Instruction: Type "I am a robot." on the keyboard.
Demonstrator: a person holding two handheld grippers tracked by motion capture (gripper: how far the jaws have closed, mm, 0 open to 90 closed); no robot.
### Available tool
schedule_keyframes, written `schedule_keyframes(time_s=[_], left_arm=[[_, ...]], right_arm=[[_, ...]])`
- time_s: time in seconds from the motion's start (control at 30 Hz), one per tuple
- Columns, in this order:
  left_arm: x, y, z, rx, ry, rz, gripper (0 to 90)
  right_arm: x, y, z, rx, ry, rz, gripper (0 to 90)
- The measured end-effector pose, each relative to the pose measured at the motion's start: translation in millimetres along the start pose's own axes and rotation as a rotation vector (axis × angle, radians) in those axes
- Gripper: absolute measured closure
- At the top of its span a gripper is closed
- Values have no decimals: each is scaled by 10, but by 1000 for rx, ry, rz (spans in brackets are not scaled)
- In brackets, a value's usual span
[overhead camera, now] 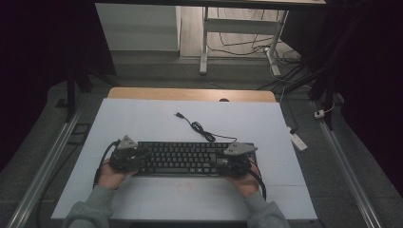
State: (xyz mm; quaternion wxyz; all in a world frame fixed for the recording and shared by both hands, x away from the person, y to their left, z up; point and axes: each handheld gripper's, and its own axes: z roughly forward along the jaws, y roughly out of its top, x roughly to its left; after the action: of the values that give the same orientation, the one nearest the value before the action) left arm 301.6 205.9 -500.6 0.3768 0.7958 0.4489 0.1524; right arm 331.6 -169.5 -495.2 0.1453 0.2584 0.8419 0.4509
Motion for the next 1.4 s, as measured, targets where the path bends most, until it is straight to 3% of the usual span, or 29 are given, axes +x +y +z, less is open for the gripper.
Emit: schedule_keyframes(time_s=[0.23,0.87,1.4], left_arm=[[51,-42,48,22,-1,-18,884],[71,-100,200,76,20,-21,888],[76,-121,233,83,22,-15,889]], right_arm=[[5,1,4,5,0,-4,489],[8,-9,22,13,-2,-4,486],[7,-11,22,14,-3,-2,485]])
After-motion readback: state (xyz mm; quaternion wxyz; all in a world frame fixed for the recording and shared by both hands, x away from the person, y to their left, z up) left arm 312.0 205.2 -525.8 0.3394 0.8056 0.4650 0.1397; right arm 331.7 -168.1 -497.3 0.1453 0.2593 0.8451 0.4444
